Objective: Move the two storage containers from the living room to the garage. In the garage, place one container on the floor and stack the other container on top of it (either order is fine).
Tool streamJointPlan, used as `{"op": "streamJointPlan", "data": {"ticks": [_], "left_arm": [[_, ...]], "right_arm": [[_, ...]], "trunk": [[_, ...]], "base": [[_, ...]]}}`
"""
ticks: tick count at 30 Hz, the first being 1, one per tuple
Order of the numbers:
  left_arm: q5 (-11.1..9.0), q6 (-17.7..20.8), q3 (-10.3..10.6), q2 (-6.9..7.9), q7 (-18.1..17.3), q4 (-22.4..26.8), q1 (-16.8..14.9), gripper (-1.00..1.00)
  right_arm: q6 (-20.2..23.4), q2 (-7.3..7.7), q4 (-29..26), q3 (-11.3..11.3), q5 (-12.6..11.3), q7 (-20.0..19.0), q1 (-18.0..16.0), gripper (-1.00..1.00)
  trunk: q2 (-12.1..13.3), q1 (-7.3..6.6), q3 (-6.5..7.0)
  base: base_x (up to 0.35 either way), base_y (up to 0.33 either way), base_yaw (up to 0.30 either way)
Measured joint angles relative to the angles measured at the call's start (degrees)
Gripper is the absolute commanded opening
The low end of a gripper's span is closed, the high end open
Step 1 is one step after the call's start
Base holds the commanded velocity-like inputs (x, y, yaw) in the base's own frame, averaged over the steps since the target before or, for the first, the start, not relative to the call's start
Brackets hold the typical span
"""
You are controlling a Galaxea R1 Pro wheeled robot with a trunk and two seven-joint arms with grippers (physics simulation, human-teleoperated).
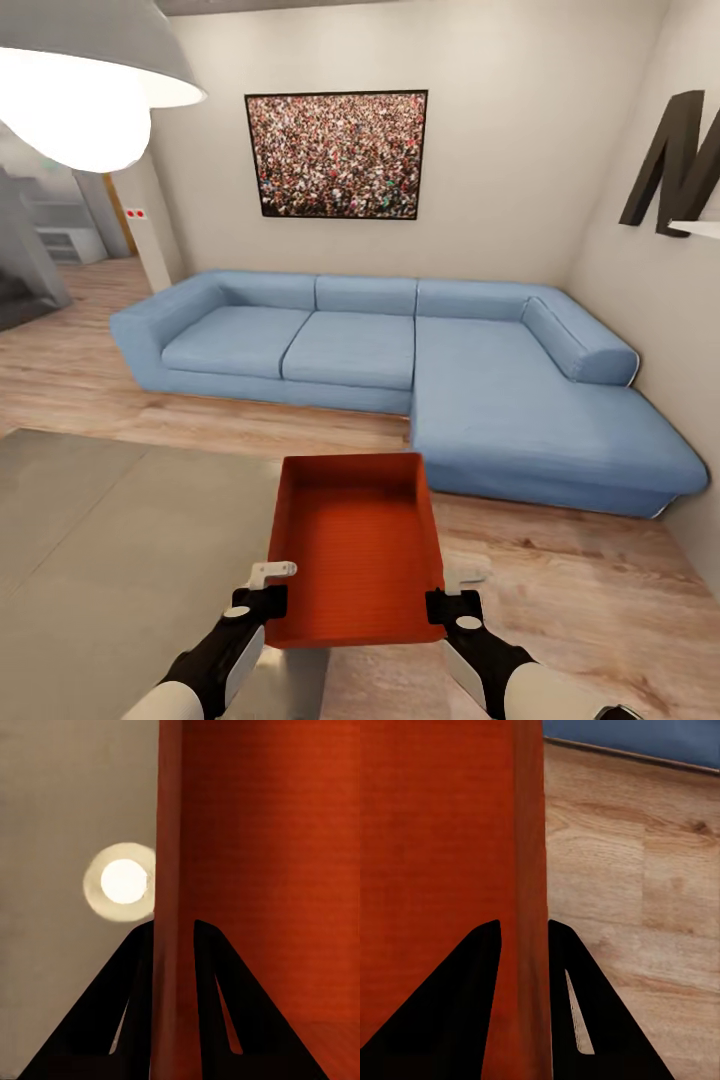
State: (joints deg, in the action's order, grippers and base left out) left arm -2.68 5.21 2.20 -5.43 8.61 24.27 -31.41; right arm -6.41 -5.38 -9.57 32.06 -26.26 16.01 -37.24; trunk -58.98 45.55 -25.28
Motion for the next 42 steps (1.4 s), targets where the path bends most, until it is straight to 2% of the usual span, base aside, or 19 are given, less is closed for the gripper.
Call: {"op": "streamJointPlan", "data": {"ticks": [42], "left_arm": [[0.01, 0.0, -0.01, 0.0, 0.0, 0.05, 0.0, -1.0]], "right_arm": [[0.0, 0.02, -0.06, 0.03, -0.02, 0.02, 0.0, -1.0]], "trunk": [[0.0, 0.0, 0.0]], "base": [[0.0, 0.0, 0.3]]}}
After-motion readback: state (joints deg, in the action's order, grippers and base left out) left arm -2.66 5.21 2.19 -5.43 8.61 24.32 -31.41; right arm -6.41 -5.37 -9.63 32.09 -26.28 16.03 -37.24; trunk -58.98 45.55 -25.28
